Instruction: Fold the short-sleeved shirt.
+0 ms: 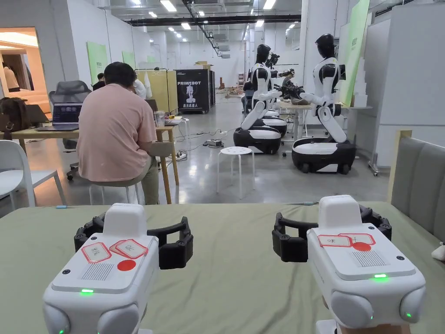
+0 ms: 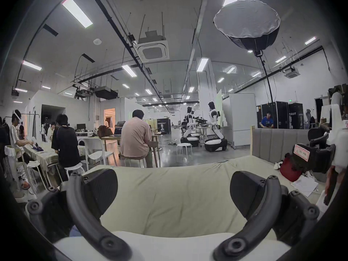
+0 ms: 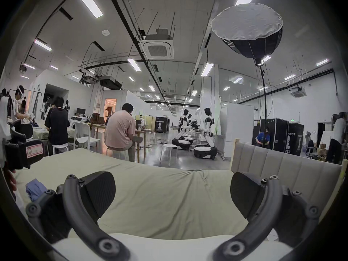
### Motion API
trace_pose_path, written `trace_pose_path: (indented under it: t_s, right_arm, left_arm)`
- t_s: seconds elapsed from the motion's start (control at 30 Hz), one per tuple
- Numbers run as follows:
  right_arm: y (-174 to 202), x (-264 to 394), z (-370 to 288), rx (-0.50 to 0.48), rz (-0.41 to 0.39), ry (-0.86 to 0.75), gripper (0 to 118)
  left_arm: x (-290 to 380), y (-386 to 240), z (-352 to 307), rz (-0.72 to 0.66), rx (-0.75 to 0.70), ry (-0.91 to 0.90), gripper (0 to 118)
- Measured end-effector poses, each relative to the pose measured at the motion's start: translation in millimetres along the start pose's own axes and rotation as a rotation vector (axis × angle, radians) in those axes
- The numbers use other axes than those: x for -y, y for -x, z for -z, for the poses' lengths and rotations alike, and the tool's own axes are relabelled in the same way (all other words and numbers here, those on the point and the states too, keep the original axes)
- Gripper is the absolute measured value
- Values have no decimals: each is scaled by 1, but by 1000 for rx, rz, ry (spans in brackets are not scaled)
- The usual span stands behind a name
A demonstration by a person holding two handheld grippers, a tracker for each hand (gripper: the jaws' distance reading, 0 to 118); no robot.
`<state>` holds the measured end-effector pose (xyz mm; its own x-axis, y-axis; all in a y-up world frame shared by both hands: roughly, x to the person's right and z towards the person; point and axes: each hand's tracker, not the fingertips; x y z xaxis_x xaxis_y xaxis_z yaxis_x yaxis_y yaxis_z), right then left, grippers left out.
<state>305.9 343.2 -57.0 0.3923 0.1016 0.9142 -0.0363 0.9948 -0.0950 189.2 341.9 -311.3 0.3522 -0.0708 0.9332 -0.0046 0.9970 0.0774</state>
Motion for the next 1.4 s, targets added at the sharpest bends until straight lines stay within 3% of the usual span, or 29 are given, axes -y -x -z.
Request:
trace_pose_path:
  t_s: [0.37, 1.2, 1.4]
  right_arm:
    - [2, -2, -2, -12, 46, 15, 118]
    - [19, 0, 1, -49, 48, 35, 118]
    - [15, -4, 3, 57, 79, 80, 118]
  left_arm:
    - [1, 3, -4, 5, 11, 15, 118]
    - [3, 13, -11, 2, -9, 23, 118]
    - [2, 11, -10, 6, -8, 21, 118]
